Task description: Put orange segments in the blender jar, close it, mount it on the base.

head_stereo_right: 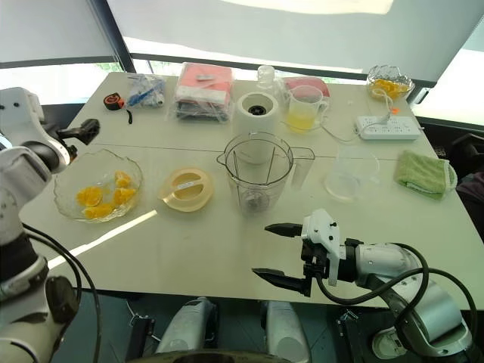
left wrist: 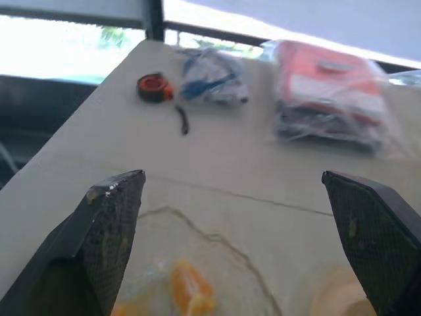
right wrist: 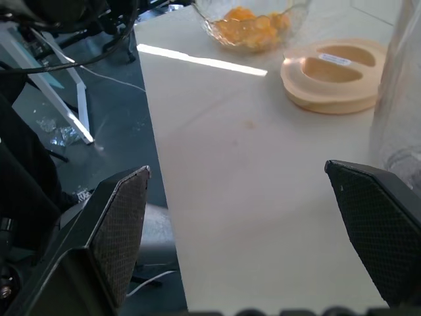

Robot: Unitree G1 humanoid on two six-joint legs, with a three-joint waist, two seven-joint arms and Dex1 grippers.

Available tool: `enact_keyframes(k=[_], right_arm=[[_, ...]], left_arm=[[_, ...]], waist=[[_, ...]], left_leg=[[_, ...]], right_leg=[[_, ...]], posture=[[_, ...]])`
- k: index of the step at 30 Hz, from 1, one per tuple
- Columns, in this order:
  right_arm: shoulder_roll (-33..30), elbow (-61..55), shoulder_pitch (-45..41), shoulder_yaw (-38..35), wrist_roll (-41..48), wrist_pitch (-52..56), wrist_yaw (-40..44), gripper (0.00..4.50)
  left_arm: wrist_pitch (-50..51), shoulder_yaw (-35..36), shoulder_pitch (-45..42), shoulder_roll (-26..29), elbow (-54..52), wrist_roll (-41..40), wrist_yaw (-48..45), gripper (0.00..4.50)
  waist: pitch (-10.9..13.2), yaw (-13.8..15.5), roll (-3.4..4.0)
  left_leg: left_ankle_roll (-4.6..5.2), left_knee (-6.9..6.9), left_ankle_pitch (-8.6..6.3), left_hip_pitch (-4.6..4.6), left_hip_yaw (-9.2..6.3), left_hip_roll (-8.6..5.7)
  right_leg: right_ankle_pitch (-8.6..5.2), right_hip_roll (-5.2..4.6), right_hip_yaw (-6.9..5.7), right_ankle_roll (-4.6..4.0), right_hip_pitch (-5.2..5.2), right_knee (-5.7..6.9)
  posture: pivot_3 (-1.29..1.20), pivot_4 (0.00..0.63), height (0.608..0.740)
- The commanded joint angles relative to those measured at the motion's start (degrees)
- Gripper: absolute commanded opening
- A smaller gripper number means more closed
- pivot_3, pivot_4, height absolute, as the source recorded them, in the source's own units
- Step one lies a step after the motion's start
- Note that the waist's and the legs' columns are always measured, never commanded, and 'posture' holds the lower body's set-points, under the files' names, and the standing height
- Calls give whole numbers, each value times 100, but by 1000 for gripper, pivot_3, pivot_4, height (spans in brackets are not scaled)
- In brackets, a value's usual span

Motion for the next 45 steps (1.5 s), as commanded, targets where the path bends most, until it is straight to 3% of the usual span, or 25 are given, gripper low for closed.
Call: enact_keyframes(k=[1, 11, 33, 43, 45], right_arm=[[-20, -246, -33, -52, 52, 22, -111, 4470], [82, -159, 147, 32, -360, -116, -494, 4470], [108, -219, 246, 158, -618, -168, -662, 4470], [251, -167, 240, 317, -797, -289, -740, 4470], [269, -159, 234, 334, -823, -299, -754, 4500]], left_arm=[[28, 25, -303, -59, 654, 420, 230, 4477], [-822, -543, -515, -427, 2533, 1152, -10, 4477], [-2339, -12, -631, -1353, 4462, 1266, 354, 4477], [-2950, 111, -914, -1262, 5320, 1275, 430, 4477], [-2960, 73, -932, -1240, 5379, 1295, 410, 3652]], waist=[[-1, 1, -2], [-4, 16, -16], [-7, 19, -19], [-12, 35, -20], [-12, 32, -20]], left_leg=[[0, 0, 0, -1, 0, 0], [-3, -2, 0, -8, 1, -2], [-3, -2, 0, -7, 2, -2], [-2, 1, 0, 2, 1, -8], [-2, 1, 1, 2, 1, -8]], right_leg=[[0, -1, 0, 1, 0, -2], [2, -24, -2, 8, -3, -5], [10, -32, -4, 22, -2, -5], [11, -32, -5, 24, 10, -5], [12, -32, -5, 25, 10, -5]], posture=[[0, 150, 740], [0, 150, 740], [0, 150, 740], [0, 150, 740], [0, 150, 740]])
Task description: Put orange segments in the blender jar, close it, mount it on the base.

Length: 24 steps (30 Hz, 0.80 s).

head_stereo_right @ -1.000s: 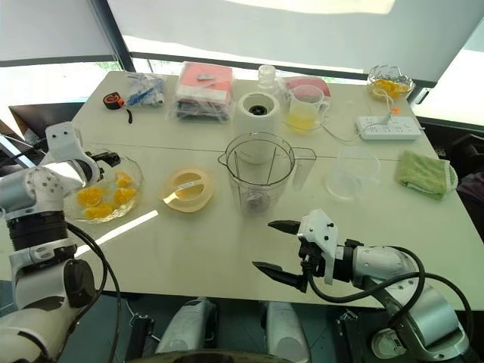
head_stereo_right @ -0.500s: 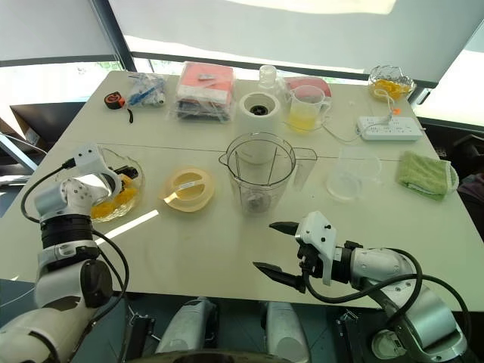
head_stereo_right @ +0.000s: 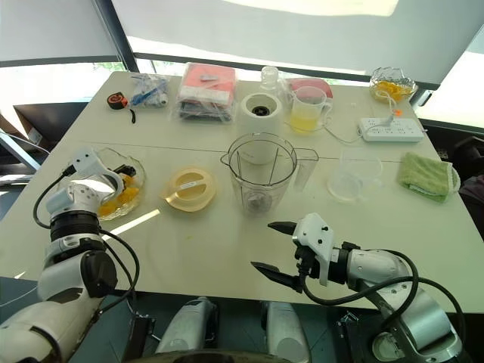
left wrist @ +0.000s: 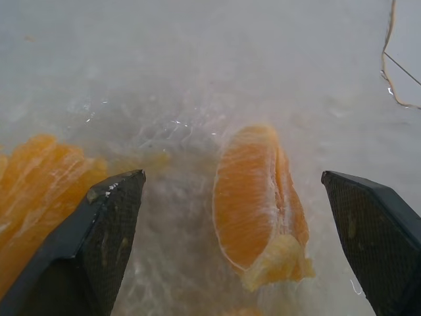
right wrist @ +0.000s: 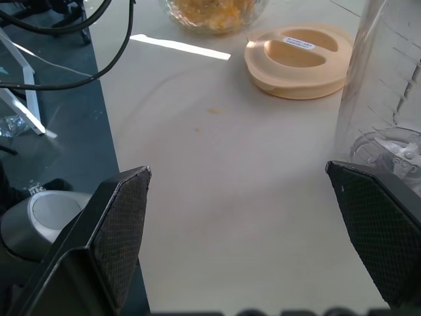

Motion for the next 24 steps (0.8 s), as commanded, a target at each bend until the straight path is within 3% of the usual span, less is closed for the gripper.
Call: enact_keyframes(k=[1, 5, 14, 20, 24], right_arm=[[60, -134, 2, 23, -39, -132, -27, 4500], [92, -114, -29, 60, -72, -158, -52, 4500], [152, -40, -129, 112, -136, -191, -54, 4500], [164, 10, -164, 97, -161, -195, -51, 4500], [172, 82, -200, 84, -132, -161, -44, 4500]], left_arm=[[13, -79, -79, 15, 108, -4, -20, 3199], [147, -89, -81, 6, 35, -13, 46, 1122], [618, -66, 13, 12, -535, -1, 287, 1122], [1578, -179, 291, 192, -2272, -26, 302, 1122], [2081, -402, 564, 663, -3065, 30, -65, 1122]], waist=[[0, -7, 0], [0, -17, 0], [0, -28, -1], [2, -26, -5], [2, -44, -5]], left_leg=[[0, 0, 0, 0, 0, 0], [0, 0, 0, 0, 0, 0], [0, 0, 0, 0, 0, 1], [-1, -1, 0, -5, -3, 5], [-1, -2, -1, -3, -3, 5]], right_leg=[[0, 0, 0, 1, 0, 0], [1, -1, 0, 2, 0, 0], [2, 0, 0, 4, -1, 0], [3, -1, 0, 5, -5, 0], [3, -2, 0, 5, -6, 0]], posture=[[0, 150, 740], [0, 150, 740], [0, 150, 740], [0, 150, 740], [0, 150, 740]])
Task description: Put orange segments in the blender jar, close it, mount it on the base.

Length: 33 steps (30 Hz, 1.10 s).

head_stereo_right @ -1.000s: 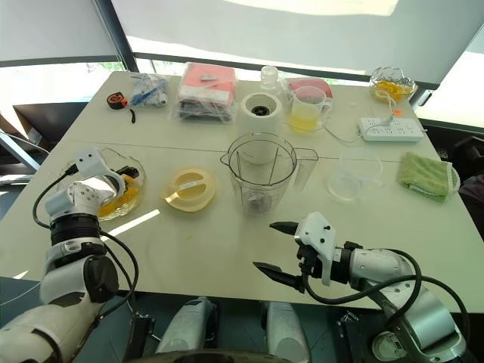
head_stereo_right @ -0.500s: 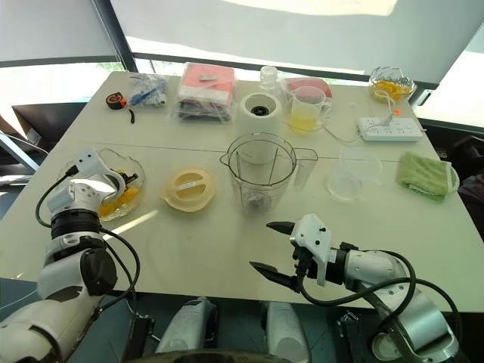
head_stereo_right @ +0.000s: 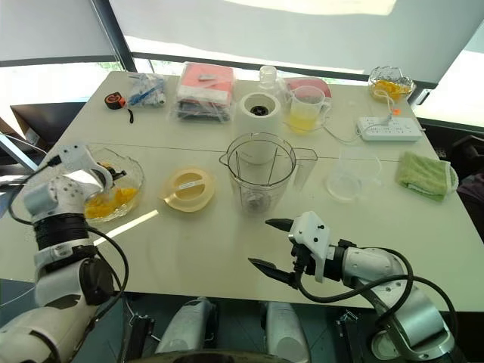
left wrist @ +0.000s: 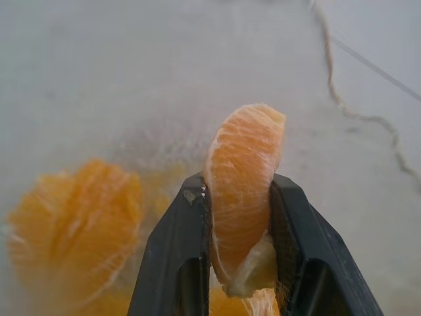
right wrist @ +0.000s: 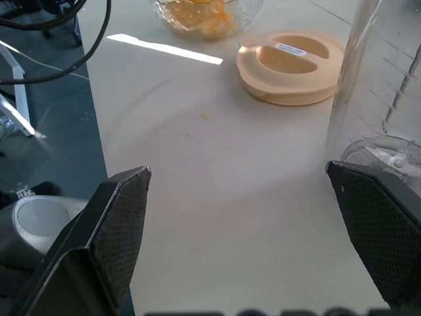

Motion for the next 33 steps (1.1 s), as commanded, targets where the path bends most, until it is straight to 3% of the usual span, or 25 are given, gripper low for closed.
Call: enact_keyframes(k=[1, 3, 8, 12, 15, 19, 23, 29, 33], right_arm=[[87, 31, -42, -93, 94, -45, -17, 4500], [206, 157, -6, -196, 216, 5, -89, 4500], [283, 482, 283, -787, 335, 85, -306, 4500], [335, 347, 795, -1382, 552, 287, -515, 4500], [496, 141, 1240, -1873, 893, 468, -723, 4500], [905, -333, 1651, -2753, 1753, 578, -1102, 4500], [1065, -870, 1947, -3171, 2031, 566, -1479, 4500], [1370, -1483, 2062, -3291, 2261, 434, -2148, 4500], [1496, -1644, 2074, -3112, 2070, 323, -2410, 4500]], left_arm=[[450, -228, 143, 473, -777, -37, -454, 1122], [676, -465, 236, 758, -1050, -188, -950, 1122], [274, -1407, 108, 1787, -1789, -916, -3367, 1122], [-582, -2120, -387, 2239, -1569, -1213, -5422, 1122], [-1285, -2796, -1071, 2244, -1070, -1129, -6732, 1122], [-2219, -3877, -2127, 1666, -155, -790, -8367, 1122], [-3093, -4471, -2980, 744, 1009, -387, -9362, 1122], [-4361, -4992, -3773, -289, 2708, 387, -10284, 1122], [-5338, -5117, -4058, -771, 3926, 1028, -10205, 1122]], waist=[[0, -12, 0], [0, -3, 0], [0, 42, -2], [0, 58, 1], [0, 101, 4], [2, 139, 7], [2, 132, 8], [2, 40, 10], [3, -2, 11]], left_leg=[[0, -1, 0, 0, 0, 0], [0, -1, 0, 1, 0, 1], [-2, 0, 1, -8, -2, -1], [-2, -1, 1, -8, 10, -6], [-2, -6, 1, -7, 13, -4], [0, -3, 2, -10, 24, -3], [1, 4, 2, -11, 38, -13], [13, 0, -5, -27, 44, -10], [14, -1, -5, -30, 40, -9]], right_leg=[[0, 0, 0, 0, -1, 0], [-1, 1, 0, -2, 0, 0], [-15, -4, -2, -29, 0, -11], [-16, -20, 0, -31, 1, -19], [-17, -15, 0, -32, 0, -21], [-18, 1, 3, -33, -2, -18], [-19, 4, 6, -31, 4, -25], [-20, 16, 16, -28, -20, -24], [-20, 22, 17, -27, -26, -19]], posture=[[0, 150, 740], [0, 150, 740], [0, 150, 740], [0, 150, 740], [0, 150, 740], [0, 150, 740], [0, 150, 740], [0, 150, 740], [0, 150, 740]])
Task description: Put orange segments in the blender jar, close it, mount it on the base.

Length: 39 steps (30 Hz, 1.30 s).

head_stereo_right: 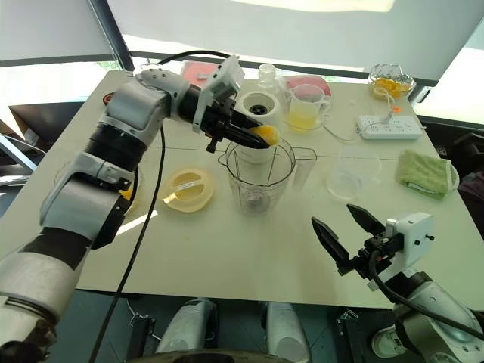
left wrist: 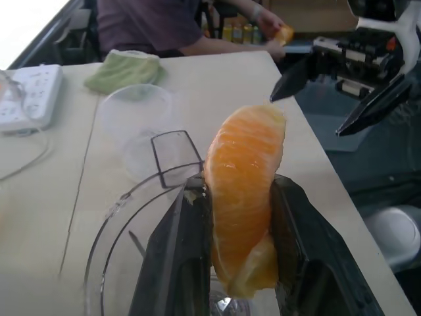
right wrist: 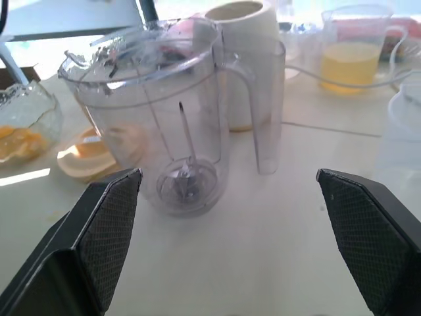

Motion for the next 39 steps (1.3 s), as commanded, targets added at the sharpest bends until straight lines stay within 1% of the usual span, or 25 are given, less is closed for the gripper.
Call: enact_keyframes(k=[1, 3, 5, 7, 11, 14, 18, 20, 21, 24, 26, 28, 31, 32, 34, 36, 39], right_arm=[[79, -297, 51, 80, -103, -199, -185, 4500], [101, -299, 106, 117, -156, -252, -221, 4500], [105, -279, 132, 122, -157, -301, -240, 4500], [84, -242, 118, 136, -159, -338, -257, 4500], [39, -132, 30, 183, -184, -380, -265, 4500], [0, 1, -85, 239, -227, -389, -222, 4500], [44, 419, -347, 338, -558, -536, -235, 4500], [183, 722, -426, 353, -883, -752, -350, 4500], [258, 884, -444, 391, -1106, -889, -418, 4500], [479, 1269, -480, 477, -1714, -1274, -630, 4500], [616, 1536, -578, 493, -2025, -1517, -757, 4500], [685, 1871, -781, 463, -2327, -1710, -943, 4500], [738, 2350, -1192, 421, -2562, -1888, -1131, 4500], [743, 2503, -1342, 414, -2583, -1917, -1159, 4500], [743, 2721, -1550, 397, -2585, -1944, -1165, 4500], [618, 3036, -1758, 485, -2747, -1909, -1131, 4500], [523, 3496, -2110, 473, -2935, -1874, -1242, 4500]], left_arm=[[-754, 5, -333, -239, 809, 470, 38, 1122], [-1059, 54, -411, -375, 1137, 662, 109, 1122], [-1282, 116, -473, -471, 1379, 821, 248, 1639], [-1394, 205, -523, -535, 1526, 902, 315, 2398], [-1573, 372, -582, -608, 1668, 998, 448, 4468], [-1398, 673, -667, -573, 1600, 859, 487, 4468], [-629, 1589, -906, -402, 1266, 226, 911, 4468], [-84, 1970, -833, -170, 775, -77, 1058, 4468], [384, 2098, -686, 27, 324, -251, 1012, 4468], [1732, 2263, 102, 650, -1526, -688, 1074, 4468], [2576, 2348, 799, 1170, -2897, -971, 1255, 4468], [3148, 2407, 1576, 1737, -4177, -1191, 1362, 4468], [3844, 2519, 2737, 2550, -5713, -1601, 1405, 4468], [4080, 2602, 3098, 2741, -6134, -1800, 1450, 4468], [4417, 2738, 3548, 2924, -6662, -2115, 1638, 4468], [4503, 2806, 4102, 3017, -7198, -2218, 1911, 4468], [4591, 2841, 4524, 3047, -7628, -2350, 2291, 4468]], waist=[[0, -8, 0], [1, -2, -1], [0, 3, -1], [0, 9, 0], [0, 14, 0], [0, 8, 0], [1, 3, 0], [0, -14, 1], [-1, -17, 4], [-8, -46, 31], [-11, -52, 58], [-10, -64, 62], [-7, -44, 60], [-6, -37, 61], [-6, 5, 60], [-8, 7, 60], [-9, -15, 58]], left_leg=[[0, 0, 0, 0, -1, 0], [0, 1, 0, -5, -2, 0], [0, 1, 0, -16, -6, 0], [1, 5, 0, -40, -16, -1], [1, 10, 1, -62, -22, -2], [1, 10, 1, -62, -24, -1], [1, 13, 1, -63, -28, 0], [1, 13, 1, -62, -29, -1], [1, 12, 1, -60, -31, 0], [1, 0, 1, -51, -32, 6], [1, -5, 1, -40, -30, 21], [1, -4, 1, -32, -29, 25], [-2, 3, 2, -24, -28, 26], [-4, 4, 3, -20, -25, 25], [-5, 6, 4, 2, -16, 24], [-5, 9, 5, 14, -17, 20], [-5, 11, 5, 28, -11, 19]], right_leg=[[0, 0, 2, 0, -2, 0], [1, 0, 4, 1, -6, 1], [1, -1, 4, 1, -14, 0], [2, -1, 4, 4, -35, 1], [14, -1, 1, 26, -52, 1], [14, -1, -1, 26, -53, 2], [14, 1, -4, 26, -54, 7], [14, 1, -4, 27, -55, 9], [15, 1, -4, 28, -55, 11], [14, 5, -3, 32, -55, 18], [13, 7, 0, 33, -55, 28], [13, 7, 3, 32, -56, 44], [12, 5, 5, 30, -56, 62], [9, 2, 8, 24, -53, 65], [-1, 0, 15, 5, -36, 68], [-6, -5, 11, -1, -16, 65], [-6, -6, 17, -3, 4, 54]], posture=[[0, 150, 740], [0, 150, 740], [0, 150, 740], [0, 150, 740], [0, 150, 740], [0, 150, 740], [0, 150, 740], [0, 150, 740], [0, 150, 740], [0, 150, 740], [0, 150, 740], [0, 150, 740], [0, 150, 740], [0, 150, 740], [0, 150, 740], [0, 150, 740], [0, 150, 740]])
